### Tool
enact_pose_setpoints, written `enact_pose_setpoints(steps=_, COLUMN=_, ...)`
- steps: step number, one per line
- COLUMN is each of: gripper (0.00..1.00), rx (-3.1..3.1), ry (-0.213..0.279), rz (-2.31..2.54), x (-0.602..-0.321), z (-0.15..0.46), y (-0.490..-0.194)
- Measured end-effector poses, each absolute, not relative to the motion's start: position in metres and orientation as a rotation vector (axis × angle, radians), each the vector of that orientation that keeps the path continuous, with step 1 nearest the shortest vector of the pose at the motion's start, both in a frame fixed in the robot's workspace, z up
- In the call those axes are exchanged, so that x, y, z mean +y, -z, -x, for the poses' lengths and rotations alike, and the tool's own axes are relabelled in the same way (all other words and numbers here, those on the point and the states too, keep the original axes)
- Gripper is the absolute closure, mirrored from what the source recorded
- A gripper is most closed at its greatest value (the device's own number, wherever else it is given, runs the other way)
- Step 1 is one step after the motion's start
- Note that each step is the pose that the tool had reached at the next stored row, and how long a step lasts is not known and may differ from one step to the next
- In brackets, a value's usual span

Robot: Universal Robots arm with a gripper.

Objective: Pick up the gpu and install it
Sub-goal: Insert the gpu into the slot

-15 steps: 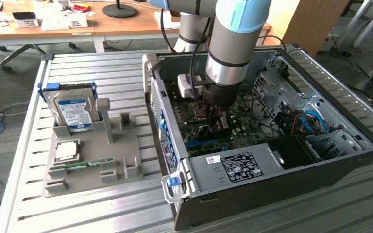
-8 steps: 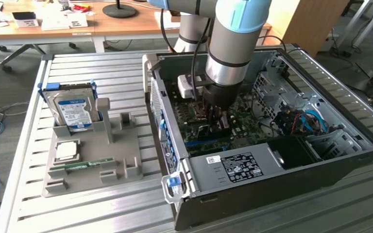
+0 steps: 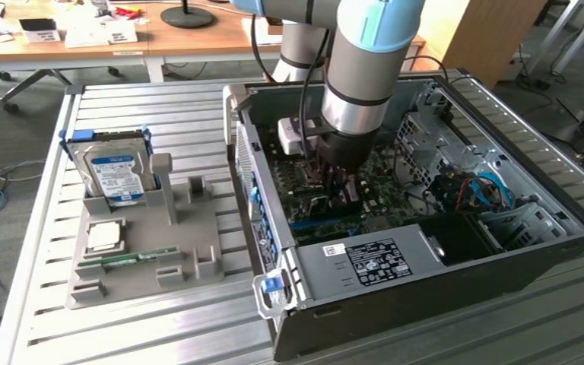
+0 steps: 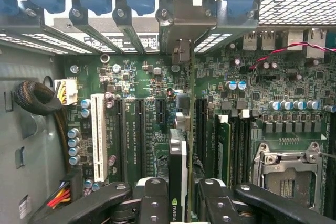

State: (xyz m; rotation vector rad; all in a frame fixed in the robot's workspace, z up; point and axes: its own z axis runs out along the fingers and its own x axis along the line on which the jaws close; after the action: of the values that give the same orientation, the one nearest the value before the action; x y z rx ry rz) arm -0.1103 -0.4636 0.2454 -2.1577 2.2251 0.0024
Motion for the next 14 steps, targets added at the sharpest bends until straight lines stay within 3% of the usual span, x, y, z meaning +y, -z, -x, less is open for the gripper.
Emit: enact_pose_setpoints(steps=14, gripper=0.73, rx=2.225, ry=-0.003, rz=2.157, x=-0.4635, z=0.1106, y=-0.2425)
